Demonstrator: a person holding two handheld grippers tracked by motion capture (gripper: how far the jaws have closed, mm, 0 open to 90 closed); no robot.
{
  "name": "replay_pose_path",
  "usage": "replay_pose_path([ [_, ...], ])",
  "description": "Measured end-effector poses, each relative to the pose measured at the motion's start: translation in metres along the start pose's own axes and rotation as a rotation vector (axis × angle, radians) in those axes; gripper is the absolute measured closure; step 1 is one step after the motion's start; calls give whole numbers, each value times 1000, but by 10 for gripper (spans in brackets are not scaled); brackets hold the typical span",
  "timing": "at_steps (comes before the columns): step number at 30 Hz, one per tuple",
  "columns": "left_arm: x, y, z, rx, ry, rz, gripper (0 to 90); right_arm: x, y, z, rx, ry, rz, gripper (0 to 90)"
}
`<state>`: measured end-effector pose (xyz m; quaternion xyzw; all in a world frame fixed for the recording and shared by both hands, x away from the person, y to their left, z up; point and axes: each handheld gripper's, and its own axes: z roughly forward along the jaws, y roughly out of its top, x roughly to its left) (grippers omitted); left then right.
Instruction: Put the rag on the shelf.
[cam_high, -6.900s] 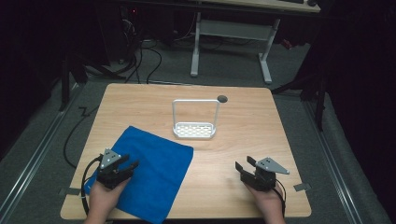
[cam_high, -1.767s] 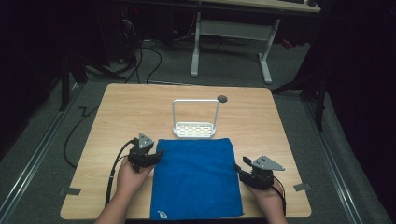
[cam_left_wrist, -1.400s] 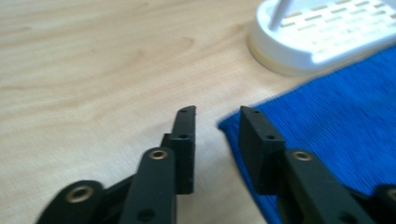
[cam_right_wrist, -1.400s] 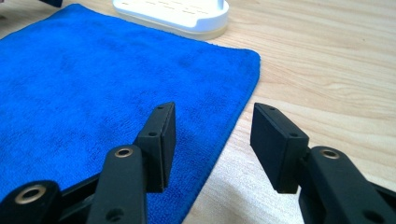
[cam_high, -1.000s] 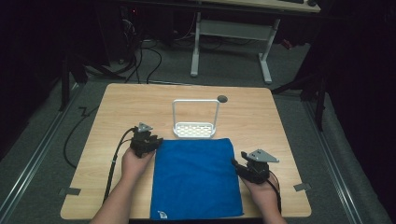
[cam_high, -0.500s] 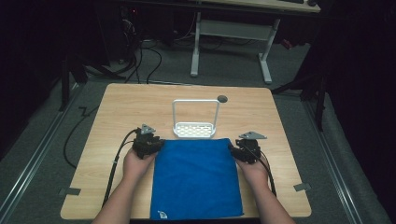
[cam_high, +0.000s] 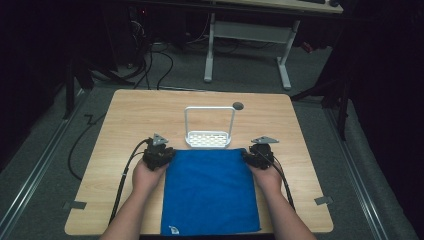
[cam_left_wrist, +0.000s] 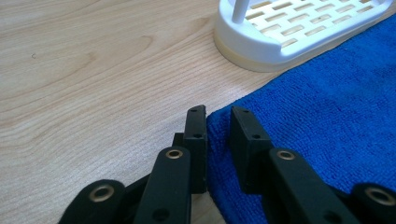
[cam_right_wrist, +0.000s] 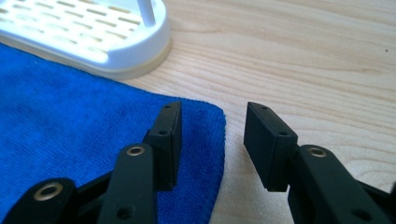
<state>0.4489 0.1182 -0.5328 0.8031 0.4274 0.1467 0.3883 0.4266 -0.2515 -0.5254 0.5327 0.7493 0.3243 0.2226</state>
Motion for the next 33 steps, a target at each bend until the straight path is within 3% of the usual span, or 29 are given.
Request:
replay_pose_path([
  [5,-1,0,0,1,-8,2,810,2,-3,1,3,-5,-19,645],
  [11,-2,0,-1,9,-14,8,865,6,-4,1,0,33,-30,867],
  [15,-4,-1,-1,9,-9,9,877,10,-4,-1,-3,32,-55,882],
  [19,-6,-2,-4,-8,-3,16,877,12,-7,-10,-55,37,-45,882],
  [30,-16,-1,-31,-136,-4,-9,878,15,-16,-43,-228,60,-18,881],
  [33,-21,-1,-41,-173,2,-9,878,18,-18,-50,-238,62,-35,881],
])
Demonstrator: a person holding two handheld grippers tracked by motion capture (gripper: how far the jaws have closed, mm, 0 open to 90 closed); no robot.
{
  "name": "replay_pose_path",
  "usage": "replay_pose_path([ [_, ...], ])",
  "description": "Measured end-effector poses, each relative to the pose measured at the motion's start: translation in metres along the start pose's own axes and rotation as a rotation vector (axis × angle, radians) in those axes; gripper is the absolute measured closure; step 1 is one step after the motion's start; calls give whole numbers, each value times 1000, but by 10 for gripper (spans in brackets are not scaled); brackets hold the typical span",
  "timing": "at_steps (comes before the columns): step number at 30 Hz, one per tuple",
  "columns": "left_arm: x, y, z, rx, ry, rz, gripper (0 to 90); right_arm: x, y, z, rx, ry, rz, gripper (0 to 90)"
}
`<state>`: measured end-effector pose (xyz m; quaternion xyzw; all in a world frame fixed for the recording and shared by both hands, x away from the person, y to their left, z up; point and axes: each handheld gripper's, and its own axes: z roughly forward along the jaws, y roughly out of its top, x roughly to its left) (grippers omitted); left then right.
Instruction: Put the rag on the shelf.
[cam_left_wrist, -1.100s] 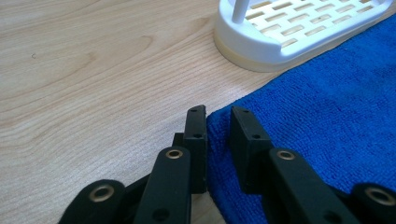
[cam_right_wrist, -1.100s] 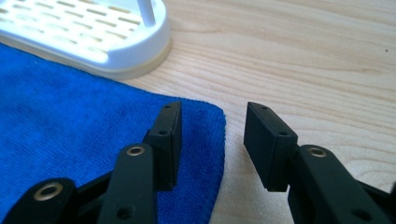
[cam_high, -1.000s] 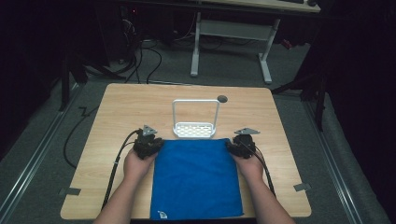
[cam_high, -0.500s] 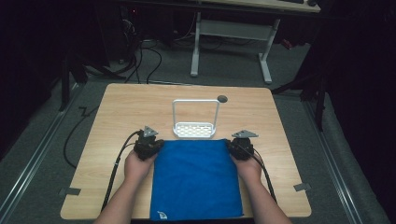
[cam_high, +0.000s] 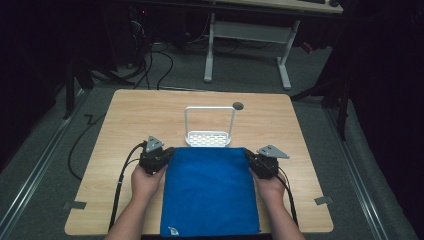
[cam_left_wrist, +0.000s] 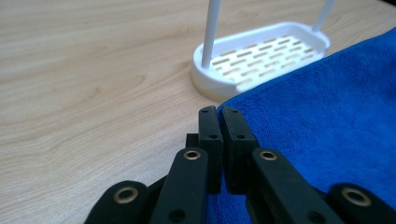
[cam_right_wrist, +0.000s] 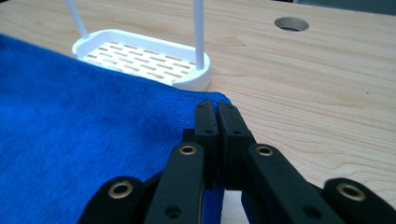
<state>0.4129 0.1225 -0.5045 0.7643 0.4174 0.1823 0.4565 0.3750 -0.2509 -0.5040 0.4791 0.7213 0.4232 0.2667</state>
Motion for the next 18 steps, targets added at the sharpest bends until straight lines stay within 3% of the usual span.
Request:
replay_pose_path([
  [10,-11,9,-29,-138,16,16,877,8,7,-24,-118,-17,-12,881],
  [18,-15,14,-41,-195,13,24,877,13,16,-41,-182,-12,-4,881],
])
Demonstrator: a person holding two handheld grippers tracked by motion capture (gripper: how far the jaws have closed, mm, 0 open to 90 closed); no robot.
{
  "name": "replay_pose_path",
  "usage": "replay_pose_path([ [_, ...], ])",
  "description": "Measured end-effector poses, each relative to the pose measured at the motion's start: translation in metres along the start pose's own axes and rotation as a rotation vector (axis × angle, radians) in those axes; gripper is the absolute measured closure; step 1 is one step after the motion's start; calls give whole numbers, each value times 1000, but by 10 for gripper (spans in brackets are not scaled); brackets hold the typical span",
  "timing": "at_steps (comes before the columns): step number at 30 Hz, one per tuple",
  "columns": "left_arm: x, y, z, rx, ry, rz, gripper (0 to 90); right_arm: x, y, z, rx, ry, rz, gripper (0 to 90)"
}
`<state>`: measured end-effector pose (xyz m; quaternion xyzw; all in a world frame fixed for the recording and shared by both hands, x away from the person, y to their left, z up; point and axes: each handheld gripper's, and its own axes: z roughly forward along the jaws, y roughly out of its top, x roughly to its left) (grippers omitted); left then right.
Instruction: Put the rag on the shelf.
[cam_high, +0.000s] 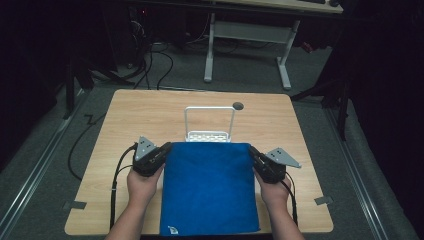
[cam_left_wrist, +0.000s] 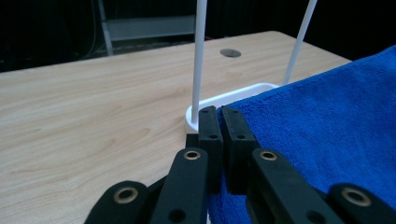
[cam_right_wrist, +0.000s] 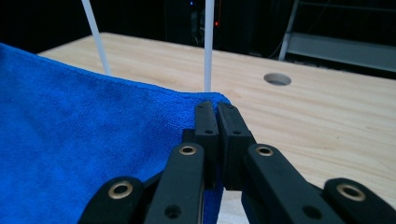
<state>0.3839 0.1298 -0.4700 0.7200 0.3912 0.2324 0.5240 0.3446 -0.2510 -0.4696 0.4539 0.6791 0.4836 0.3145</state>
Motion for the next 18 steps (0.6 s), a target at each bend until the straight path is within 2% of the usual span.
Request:
replay_pose_path([
  [8,-7,12,-14,-80,4,10,878,4,12,-15,-63,0,-3,881],
  [11,-10,18,-23,-128,7,12,878,5,18,-22,-95,-1,-12,881],
  [18,-16,31,-40,-206,7,26,878,10,32,-38,-169,2,-19,882],
])
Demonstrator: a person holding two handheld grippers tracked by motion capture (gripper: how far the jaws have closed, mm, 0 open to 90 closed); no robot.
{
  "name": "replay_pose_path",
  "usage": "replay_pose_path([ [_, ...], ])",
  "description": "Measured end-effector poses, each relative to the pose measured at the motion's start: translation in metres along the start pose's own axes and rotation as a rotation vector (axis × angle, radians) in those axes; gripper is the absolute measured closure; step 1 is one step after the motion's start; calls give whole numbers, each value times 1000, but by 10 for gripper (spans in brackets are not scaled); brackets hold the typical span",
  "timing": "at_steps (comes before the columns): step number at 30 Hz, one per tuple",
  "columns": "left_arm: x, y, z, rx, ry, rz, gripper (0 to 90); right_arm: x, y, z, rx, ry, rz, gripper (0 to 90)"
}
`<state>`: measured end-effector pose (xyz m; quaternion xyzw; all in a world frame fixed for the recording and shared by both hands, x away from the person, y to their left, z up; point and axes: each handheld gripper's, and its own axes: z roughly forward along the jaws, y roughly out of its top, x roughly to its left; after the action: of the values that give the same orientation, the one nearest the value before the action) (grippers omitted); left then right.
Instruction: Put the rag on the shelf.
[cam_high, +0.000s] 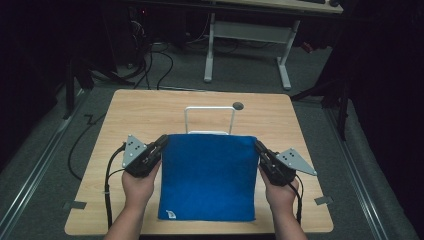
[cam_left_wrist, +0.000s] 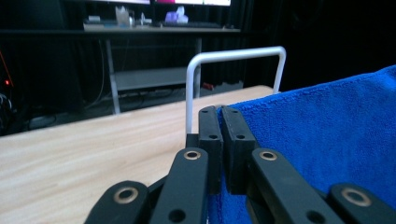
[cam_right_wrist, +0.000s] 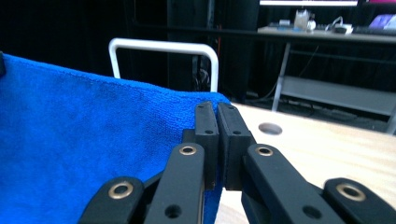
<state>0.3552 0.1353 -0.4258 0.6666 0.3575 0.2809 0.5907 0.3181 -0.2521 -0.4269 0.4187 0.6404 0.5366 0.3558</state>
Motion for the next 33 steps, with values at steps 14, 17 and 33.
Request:
replay_pose_path([
  [14,-13,28,-12,-106,-6,42,879,9,34,-15,-129,6,-25,882],
  [17,-15,36,-11,-121,-1,58,880,7,44,-18,-160,3,-21,882],
  [33,-8,95,5,-191,31,141,881,-9,89,-10,-204,-8,-39,882],
])
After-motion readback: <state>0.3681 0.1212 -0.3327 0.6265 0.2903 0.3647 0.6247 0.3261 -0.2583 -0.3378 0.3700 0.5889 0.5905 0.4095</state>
